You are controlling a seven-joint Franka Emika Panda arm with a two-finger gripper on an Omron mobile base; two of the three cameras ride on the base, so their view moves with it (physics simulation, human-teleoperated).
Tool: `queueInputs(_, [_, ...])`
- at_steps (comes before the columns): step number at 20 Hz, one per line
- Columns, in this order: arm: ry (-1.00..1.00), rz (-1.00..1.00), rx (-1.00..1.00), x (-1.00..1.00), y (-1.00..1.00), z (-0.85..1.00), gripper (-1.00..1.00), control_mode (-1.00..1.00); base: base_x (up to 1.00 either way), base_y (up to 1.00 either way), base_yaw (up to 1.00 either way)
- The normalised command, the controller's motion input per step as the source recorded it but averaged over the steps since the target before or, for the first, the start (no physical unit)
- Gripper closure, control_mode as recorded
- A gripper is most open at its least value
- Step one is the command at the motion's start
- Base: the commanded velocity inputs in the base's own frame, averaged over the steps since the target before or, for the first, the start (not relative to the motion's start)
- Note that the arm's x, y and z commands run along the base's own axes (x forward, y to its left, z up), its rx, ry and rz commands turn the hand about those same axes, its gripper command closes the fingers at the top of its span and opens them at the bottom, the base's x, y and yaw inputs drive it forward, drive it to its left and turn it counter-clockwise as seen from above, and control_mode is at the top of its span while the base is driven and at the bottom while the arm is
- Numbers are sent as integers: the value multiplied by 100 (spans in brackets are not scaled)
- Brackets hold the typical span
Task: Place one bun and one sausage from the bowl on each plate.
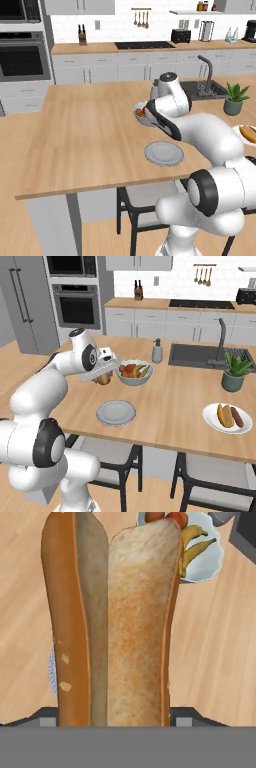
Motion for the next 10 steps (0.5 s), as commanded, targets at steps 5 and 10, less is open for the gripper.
queueInputs(5, [15,1,23,15,-11,-21,100,-100,0,0,0])
queueInputs(10, [29,1,11,19,-12,-91,100,-100,0,0,0])
